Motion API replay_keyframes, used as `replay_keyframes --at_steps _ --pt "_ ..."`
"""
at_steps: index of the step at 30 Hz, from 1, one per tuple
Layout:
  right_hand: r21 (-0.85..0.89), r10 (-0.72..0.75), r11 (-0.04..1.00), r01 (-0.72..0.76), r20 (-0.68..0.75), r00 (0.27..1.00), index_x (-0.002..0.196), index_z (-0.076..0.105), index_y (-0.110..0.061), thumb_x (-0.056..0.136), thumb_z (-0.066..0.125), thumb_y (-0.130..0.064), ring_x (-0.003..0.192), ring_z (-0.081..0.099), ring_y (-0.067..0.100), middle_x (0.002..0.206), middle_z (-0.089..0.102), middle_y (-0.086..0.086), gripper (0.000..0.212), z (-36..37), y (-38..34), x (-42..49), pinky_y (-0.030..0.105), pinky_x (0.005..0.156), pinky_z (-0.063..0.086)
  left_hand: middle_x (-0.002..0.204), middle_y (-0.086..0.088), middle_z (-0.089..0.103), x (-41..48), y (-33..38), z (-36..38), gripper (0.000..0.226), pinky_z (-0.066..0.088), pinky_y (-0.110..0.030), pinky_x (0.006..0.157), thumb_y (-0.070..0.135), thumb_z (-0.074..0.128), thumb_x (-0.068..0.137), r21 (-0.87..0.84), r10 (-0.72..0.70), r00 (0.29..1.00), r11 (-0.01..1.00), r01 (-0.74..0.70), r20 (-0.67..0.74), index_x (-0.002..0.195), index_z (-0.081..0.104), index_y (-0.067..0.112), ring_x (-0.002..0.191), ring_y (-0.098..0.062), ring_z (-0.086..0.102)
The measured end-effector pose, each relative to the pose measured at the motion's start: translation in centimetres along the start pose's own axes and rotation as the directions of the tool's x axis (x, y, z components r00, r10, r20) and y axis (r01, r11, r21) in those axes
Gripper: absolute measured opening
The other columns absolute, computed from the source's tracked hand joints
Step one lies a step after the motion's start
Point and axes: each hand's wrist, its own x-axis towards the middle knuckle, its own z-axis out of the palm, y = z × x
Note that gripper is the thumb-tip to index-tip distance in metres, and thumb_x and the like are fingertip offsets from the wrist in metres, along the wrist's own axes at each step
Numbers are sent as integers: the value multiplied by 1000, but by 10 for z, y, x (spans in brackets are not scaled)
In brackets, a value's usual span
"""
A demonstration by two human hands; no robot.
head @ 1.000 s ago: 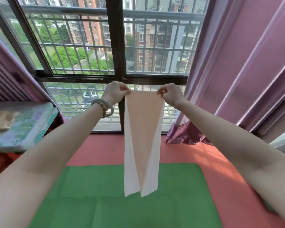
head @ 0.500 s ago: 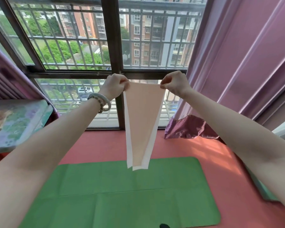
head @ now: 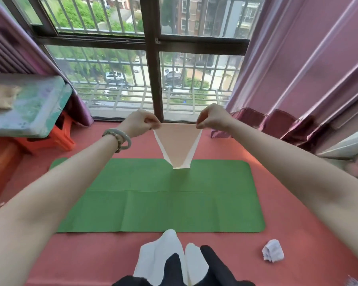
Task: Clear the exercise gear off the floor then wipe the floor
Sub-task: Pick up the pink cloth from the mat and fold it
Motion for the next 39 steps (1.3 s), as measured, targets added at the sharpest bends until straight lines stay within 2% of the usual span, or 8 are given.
replay_keyframes --at_steps 7,13,20,25,28,31,35,39 --pt "-66 44 997 -29 247 968 89 75 -6 72 74 -7 72 61 11 83 71 5 17 80 44 -47 23 77 51 84 3 66 -68 -33 79 18 48 -26 76 18 65 87 29 -139 979 990 136 152 101 72 9 74 -6 58" --pt "-79 117 992 -95 362 925 86 75 -7 71 73 -7 70 58 12 77 68 5 16 140 80 -74 20 64 45 77 9 64 -109 -63 140 14 39 -11 61 18 64 87 4 -219 945 974 225 242 96 73 11 67 4 53" --pt "-53 197 980 -193 414 888 80 72 -10 73 70 -8 66 56 9 76 66 2 8 178 102 -82 14 56 44 88 2 68 -121 -89 172 18 41 -20 75 20 66 86 3 -264 901 960 280 345 99 73 10 82 -11 60" --pt "19 210 972 -233 366 906 77 63 -17 72 66 -7 75 60 18 78 64 1 12 173 94 -82 21 60 47 86 2 66 -117 -84 163 17 41 -15 66 20 62 89 -31 -219 918 970 243 329 97 71 9 72 -3 57" --pt "39 185 977 -208 322 929 102 68 -14 73 63 -7 78 60 16 88 66 4 31 151 81 -78 12 58 43 89 0 68 -104 -75 146 12 53 -31 76 19 60 90 -67 -192 943 974 218 270 93 69 13 81 -17 64" --pt "-2 141 989 -146 276 951 98 72 -11 75 61 -7 75 58 15 84 66 4 26 120 62 -72 11 55 42 88 0 69 -89 -56 124 10 54 -42 81 14 57 91 -100 -152 972 980 172 178 89 66 17 84 -23 66" --pt "-132 106 988 -77 229 968 87 69 -9 79 60 -10 85 60 21 89 67 8 12 80 36 -60 26 71 49 92 -1 71 -69 -18 94 12 50 -33 88 13 55 92 -102 -34 995 994 43 94 95 67 11 89 -15 66" --pt "-176 18 984 37 304 952 125 50 -13 77 64 -14 117 49 19 125 51 3 50 51 1 -51 35 105 39 92 0 69 -54 20 65 15 49 -25 84 11 55 92 -85 87 996 993 -85 15 101 67 8 86 -12 63"
